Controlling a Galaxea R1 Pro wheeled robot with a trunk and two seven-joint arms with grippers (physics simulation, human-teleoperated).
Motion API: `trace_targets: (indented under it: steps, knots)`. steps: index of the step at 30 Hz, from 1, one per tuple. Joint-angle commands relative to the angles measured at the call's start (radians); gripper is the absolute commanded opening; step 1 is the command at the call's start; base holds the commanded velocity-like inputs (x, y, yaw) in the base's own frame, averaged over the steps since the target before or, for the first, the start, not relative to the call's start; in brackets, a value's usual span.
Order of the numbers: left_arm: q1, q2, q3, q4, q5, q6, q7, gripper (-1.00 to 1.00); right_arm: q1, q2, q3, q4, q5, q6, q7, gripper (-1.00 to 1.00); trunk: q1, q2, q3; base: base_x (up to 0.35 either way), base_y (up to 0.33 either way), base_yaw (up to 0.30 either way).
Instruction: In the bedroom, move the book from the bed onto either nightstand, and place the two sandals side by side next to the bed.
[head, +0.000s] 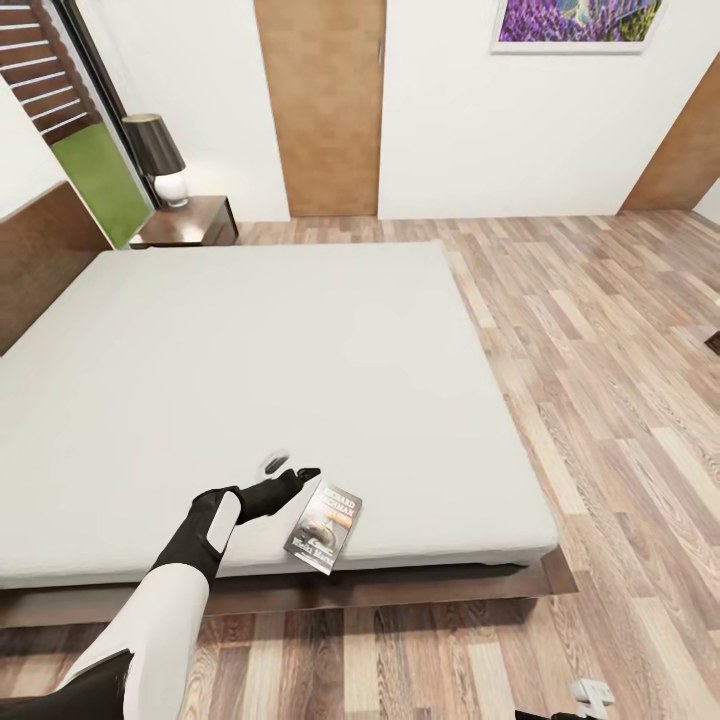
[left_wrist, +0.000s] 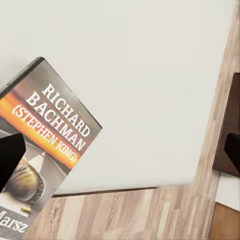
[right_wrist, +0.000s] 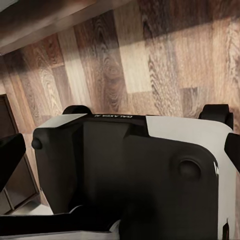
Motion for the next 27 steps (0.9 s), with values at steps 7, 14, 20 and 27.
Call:
trace_targets:
  steps: [7, 14, 20, 27]
  knots:
    - [0.0, -0.001, 0.007, -0.001, 0.001, 0.008, -0.015, 1.0, -0.001, 0.001, -0.008, -0.002, 0.008, 0.008, 0.007, 1.0, -0.027, 0.049, 0.021, 0.0, 0.0, 0.0]
    - [0.001, -0.004, 0.003, 0.0, 0.002, 0.015, -0.097, 1.0, -0.001, 0.001, -0.008, -0.002, 0.008, 0.008, 0.007, 1.0, -0.054, 0.098, 0.043, 0.0, 0.0, 0.0]
    - [0.003, -0.008, -0.013, 0.0, -0.001, 0.018, -0.268, 1.0, -0.001, 0.001, -0.008, -0.002, 0.008, 0.008, 0.007, 1.0, -0.077, 0.14, 0.062, 0.0, 0.0, 0.0]
    - [0.012, -0.01, -0.151, 0.0, -0.001, 0.079, -0.462, 1.0, -0.001, 0.0, -0.009, -0.002, 0.008, 0.009, 0.007, 1.0, -0.08, 0.147, 0.065, 0.0, 0.0, 0.0]
